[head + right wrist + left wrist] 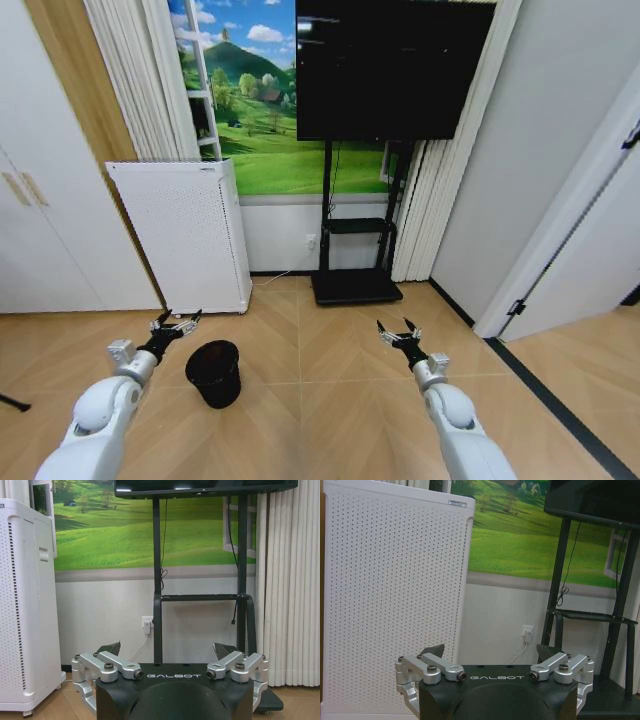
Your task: Pick up the trash bin and place the garbage on the floor into it.
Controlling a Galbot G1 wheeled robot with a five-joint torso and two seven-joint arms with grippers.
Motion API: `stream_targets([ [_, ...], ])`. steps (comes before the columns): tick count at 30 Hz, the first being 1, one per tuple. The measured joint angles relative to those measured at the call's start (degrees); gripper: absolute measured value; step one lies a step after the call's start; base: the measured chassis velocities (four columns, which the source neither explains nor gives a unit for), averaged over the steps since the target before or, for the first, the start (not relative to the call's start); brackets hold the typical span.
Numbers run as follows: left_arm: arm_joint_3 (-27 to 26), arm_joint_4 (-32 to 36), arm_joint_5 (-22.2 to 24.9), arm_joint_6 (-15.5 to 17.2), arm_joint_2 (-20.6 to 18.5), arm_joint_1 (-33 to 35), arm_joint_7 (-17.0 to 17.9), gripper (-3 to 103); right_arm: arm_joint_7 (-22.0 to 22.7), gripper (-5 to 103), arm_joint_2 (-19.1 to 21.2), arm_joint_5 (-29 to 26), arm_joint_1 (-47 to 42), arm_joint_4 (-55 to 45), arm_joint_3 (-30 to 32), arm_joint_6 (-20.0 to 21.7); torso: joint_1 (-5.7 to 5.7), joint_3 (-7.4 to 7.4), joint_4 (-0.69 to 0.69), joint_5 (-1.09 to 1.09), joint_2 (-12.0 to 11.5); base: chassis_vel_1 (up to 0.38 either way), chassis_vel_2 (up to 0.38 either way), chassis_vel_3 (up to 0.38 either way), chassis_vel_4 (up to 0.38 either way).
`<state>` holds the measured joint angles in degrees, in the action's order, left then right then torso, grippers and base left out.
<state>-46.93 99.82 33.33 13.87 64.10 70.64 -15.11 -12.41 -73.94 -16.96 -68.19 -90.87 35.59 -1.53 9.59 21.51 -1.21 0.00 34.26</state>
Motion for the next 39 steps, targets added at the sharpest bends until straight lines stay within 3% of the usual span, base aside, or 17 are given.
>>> stream_targets([
  [7,0.03,-0.48,1.41,1.48,0.07,-0.01,-0.12,100,-0.03,100,0.17,-0.03,-0.06,0.48,-0.08,-0.06,0.67,0.93,0.00,0.00,1.60,0.000,0.000,0.000,0.000],
  [13,-0.24,-1.63,2.65,2.10,-0.24,-0.28,-3.06,100,0.05,100,0.12,0.79,0.07,0.80,-0.23,-0.77,1.26,1.81,0.00,-0.01,3.07,0.000,0.000,0.000,0.000],
  [15,-0.41,-2.06,3.25,1.94,-0.38,-0.31,-5.83,100,0.07,100,0.12,0.87,0.04,0.95,-0.33,-0.88,1.57,2.27,0.00,0.00,3.83,0.000,0.000,0.000,0.000],
  [19,-0.48,-2.52,1.74,1.77,-0.36,-0.61,-6.32,100,0.09,100,0.12,0.90,0.06,1.16,-0.45,-0.93,1.87,2.71,0.00,0.00,4.58,0.000,0.000,0.000,0.000],
  [21,-0.48,-2.60,0.52,1.76,-0.10,-0.81,-4.97,100,0.13,100,0.12,0.90,0.10,1.19,-0.50,-0.97,2.04,2.95,0.00,0.00,4.99,0.000,0.000,0.000,0.000],
  [23,-0.23,-2.63,-1.95,1.76,0.82,-1.47,1.52,100,0.14,100,0.05,0.90,0.17,1.26,-0.61,-1.06,2.39,3.43,0.00,0.00,5.80,0.000,0.000,0.000,0.000],
  [24,-0.23,-2.63,-1.95,1.76,0.82,-1.47,1.52,100,0.14,100,0.05,0.90,0.17,1.26,-0.61,-1.06,2.39,3.43,0.00,0.00,5.80,0.000,0.000,0.000,0.000],
  [26,0.07,-2.76,-3.64,1.59,1.87,-2.32,6.84,100,0.15,100,-0.02,0.92,0.16,1.30,-0.67,-1.13,2.71,3.87,0.00,0.00,6.56,0.000,0.000,0.000,0.000],
  [32,0.29,-3.84,-7.52,-0.18,2.43,-3.98,10.58,100,0.15,100,-0.05,0.96,-0.08,1.30,-0.69,-1.20,3.30,4.61,0.00,0.00,7.90,0.000,0.000,0.000,0.000],
  [39,0.21,-3.82,-7.52,-0.29,2.07,-4.24,10.83,100,0.13,100,-0.12,1.01,-0.20,1.39,-0.63,-1.32,3.92,5.49,0.00,0.00,9.40,0.000,0.000,0.000,0.000],
])
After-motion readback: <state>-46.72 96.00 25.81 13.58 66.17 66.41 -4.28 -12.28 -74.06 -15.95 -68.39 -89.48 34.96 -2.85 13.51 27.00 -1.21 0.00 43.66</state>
